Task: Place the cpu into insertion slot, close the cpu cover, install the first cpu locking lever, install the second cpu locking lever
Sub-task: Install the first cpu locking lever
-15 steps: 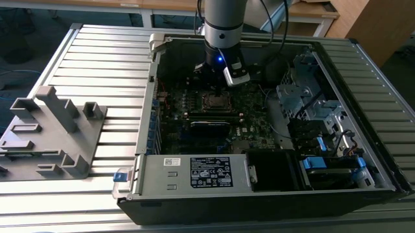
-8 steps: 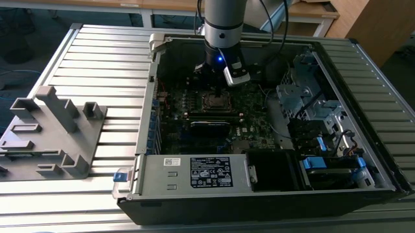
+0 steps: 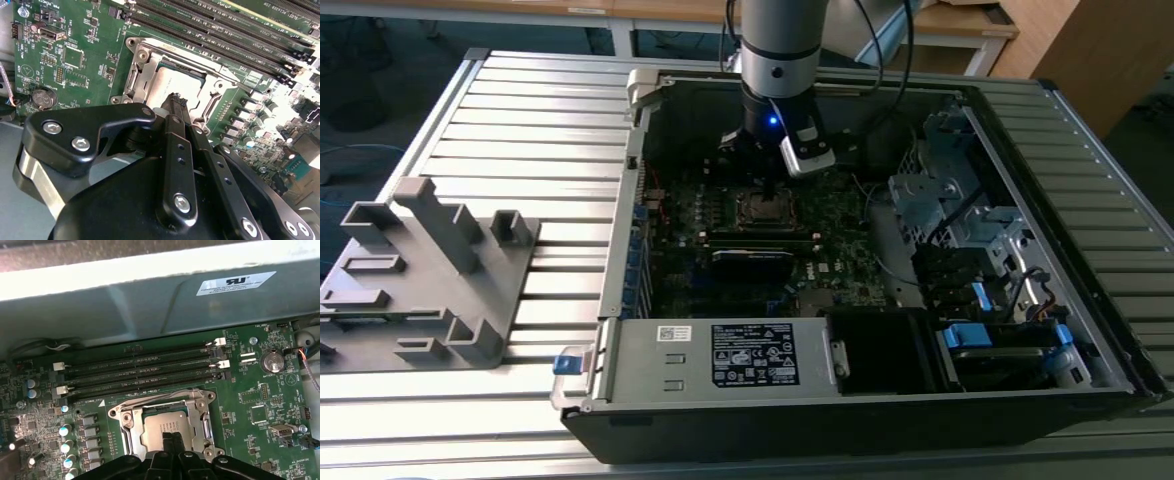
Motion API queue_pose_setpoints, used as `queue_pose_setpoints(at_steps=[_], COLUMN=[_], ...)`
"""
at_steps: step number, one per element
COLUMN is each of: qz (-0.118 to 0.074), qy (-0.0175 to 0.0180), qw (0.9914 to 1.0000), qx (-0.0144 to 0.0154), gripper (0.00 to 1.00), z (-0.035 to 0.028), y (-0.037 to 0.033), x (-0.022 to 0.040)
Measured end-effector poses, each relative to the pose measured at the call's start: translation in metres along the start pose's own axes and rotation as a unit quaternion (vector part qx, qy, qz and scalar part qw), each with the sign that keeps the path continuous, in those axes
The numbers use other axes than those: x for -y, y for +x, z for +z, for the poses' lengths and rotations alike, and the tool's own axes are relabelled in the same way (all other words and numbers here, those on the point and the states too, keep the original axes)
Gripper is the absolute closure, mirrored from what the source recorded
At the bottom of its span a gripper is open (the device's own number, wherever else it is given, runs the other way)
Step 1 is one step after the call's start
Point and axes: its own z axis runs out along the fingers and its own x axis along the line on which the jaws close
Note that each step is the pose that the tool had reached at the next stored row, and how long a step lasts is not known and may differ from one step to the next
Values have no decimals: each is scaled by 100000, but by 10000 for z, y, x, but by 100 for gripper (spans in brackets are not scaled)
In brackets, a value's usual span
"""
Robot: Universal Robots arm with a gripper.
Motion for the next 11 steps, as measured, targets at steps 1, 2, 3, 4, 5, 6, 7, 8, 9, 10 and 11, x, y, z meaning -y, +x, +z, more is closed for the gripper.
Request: queue_pose_setpoints(at_steps=[1, 2, 3, 4, 5, 6, 7, 8, 9, 10, 11], qz=[0, 1, 0, 1, -1, 0, 1, -1, -1, -1, -1], qy=[-7, -15, -19, -7, -6, -6, 3, -1, -3, -8, -10], qw=[100000, 100000, 100000, 100000, 100000, 100000, 100000, 100000, 100000, 100000, 100000], qx=[4, 8, 9, 3, 2, 3, 0, 1, 2, 4, 5], gripper=[89, 89, 89, 89, 89, 89, 89, 89, 89, 89, 89], z=[-1, -1, -1, -5, -8, -8, -10, -10, -10, -10, -10], y=[0, 0, 0, 0, 0, -1, -1, -1, -1, -1, -1], x=[0, -1, -1, 0, 0, -1, 0, 0, 0, 0, -1])
